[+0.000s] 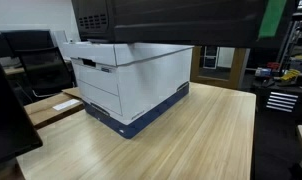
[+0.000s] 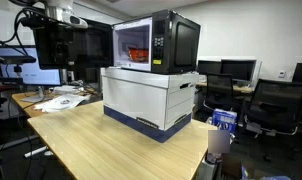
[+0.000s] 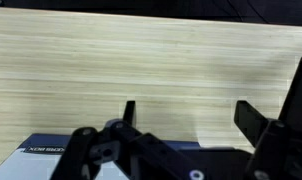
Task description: Take the container out of the microwave, set it upright on the table, and close the microwave door
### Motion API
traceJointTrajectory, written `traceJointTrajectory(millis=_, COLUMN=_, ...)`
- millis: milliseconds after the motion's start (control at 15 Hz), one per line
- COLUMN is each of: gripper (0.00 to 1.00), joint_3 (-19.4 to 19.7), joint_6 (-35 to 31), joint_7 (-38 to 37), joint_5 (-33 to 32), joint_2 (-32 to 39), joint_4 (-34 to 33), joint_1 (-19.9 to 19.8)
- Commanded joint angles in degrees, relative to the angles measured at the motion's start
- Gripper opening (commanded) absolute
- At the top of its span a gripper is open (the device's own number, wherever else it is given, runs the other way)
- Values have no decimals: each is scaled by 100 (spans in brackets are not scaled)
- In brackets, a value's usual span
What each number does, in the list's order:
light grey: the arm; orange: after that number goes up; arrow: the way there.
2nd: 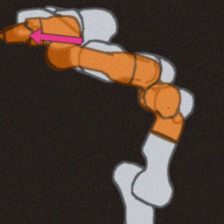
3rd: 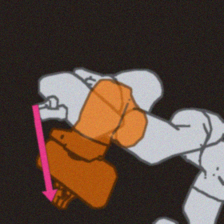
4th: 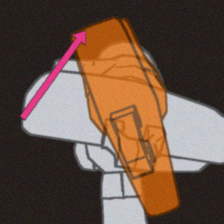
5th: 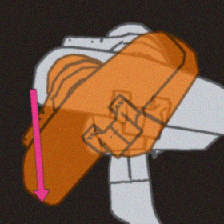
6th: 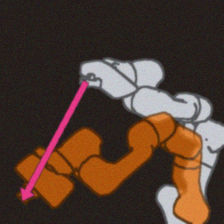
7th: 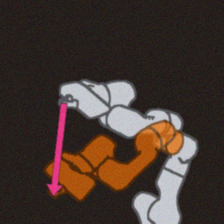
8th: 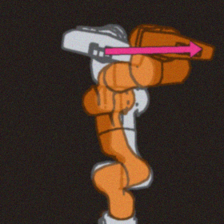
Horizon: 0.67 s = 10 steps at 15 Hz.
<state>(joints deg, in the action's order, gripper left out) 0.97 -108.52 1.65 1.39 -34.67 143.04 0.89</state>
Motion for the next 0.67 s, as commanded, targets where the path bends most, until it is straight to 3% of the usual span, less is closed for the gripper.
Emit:
traceJointTrajectory(millis=0, gripper=100, joint_3=-14, joint_6=14, joint_7=9, joint_5=8, joint_2=3, joint_4=-12, joint_1=-18)
traceJointTrajectory(millis=600, gripper=100, joint_3=-30, joint_6=3, joint_7=-5, joint_5=-45, joint_2=-26, joint_4=-4, joint_1=-39)
